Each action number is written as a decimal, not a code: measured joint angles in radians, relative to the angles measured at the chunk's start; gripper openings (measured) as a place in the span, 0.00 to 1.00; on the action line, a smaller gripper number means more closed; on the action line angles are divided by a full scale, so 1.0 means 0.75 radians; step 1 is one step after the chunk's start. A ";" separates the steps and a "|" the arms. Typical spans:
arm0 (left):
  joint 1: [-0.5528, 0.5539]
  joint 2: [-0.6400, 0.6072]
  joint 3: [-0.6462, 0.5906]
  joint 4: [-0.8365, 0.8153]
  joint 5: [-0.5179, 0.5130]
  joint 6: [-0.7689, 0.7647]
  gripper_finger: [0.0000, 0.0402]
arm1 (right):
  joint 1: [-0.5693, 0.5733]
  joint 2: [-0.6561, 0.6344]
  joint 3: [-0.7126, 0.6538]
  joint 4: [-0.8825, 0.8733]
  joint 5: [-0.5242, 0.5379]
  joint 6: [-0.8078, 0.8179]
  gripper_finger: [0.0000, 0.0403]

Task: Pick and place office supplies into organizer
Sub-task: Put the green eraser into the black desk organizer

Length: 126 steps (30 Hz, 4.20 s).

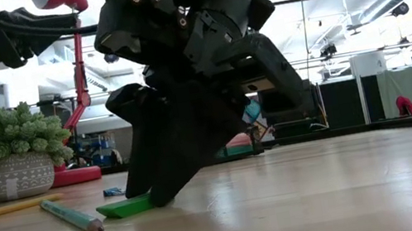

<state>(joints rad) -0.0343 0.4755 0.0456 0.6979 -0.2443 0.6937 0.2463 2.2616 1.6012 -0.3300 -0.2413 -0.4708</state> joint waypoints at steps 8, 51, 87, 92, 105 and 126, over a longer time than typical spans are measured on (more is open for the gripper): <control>0.000 0.000 0.000 0.000 0.000 0.000 0.24 | -0.003 -0.001 0.000 -0.008 -0.009 -0.001 0.27; 0.000 0.000 0.000 0.000 0.000 -0.001 0.24 | -0.004 0.001 -0.003 0.029 -0.034 0.035 0.40; 0.000 0.000 0.001 0.001 0.000 -0.001 0.24 | -0.027 0.049 0.006 0.072 -0.196 0.140 0.14; 0.000 0.000 0.000 0.001 0.000 -0.001 0.24 | -0.026 0.025 0.010 0.005 -0.198 0.137 0.14; 0.000 0.000 0.001 0.000 -0.001 -0.001 0.24 | -0.060 -0.094 0.008 -0.084 -0.167 0.122 0.14; 0.000 0.000 0.000 0.000 0.000 -0.001 0.24 | -0.330 -0.154 0.011 -0.150 0.152 -0.124 0.14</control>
<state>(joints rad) -0.0344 0.4755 0.0456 0.6979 -0.2444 0.6933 -0.0008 2.1464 1.6093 -0.4426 -0.1270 -0.5635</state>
